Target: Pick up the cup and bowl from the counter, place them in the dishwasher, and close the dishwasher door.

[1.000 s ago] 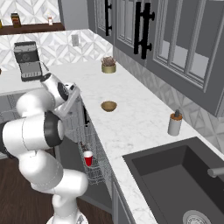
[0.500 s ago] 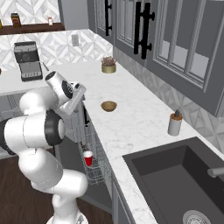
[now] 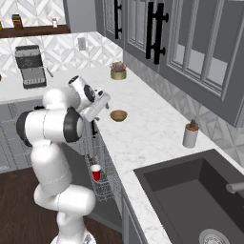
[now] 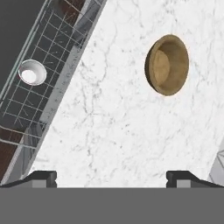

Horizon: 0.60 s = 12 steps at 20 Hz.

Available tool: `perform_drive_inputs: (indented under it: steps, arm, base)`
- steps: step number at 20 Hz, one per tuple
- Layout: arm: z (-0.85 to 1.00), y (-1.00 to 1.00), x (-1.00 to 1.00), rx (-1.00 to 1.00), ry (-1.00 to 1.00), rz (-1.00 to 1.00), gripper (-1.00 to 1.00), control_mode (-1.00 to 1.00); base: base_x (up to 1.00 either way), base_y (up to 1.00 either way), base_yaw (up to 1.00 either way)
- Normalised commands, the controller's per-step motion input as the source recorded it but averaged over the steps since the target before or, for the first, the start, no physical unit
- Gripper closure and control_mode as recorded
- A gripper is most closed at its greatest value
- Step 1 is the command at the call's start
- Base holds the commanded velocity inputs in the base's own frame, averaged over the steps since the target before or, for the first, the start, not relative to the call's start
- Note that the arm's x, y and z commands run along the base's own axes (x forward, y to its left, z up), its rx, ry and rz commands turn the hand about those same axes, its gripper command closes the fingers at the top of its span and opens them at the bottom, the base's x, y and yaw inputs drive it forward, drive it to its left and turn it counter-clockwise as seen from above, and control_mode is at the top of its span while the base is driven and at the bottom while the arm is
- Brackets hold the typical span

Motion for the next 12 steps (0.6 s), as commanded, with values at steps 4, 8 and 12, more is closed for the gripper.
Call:
perform_drive_inputs:
  steps: [4, 8, 12]
  arm:
    - [-0.56, 0.0, 0.4, 0.0, 0.04, -0.25, -1.0, -1.0]
    - [-0.27, -0.04, 0.44, 0.01, 0.0, -0.19, -1.0, -1.0]
    - [-0.21, -0.02, 0.52, 0.01, 0.0, -0.1, -1.0, -1.0]
  base:
    - [0.0, 0.0, 0.0]
    - [0.0, 0.0, 0.0]
    - [0.0, 0.0, 0.0]
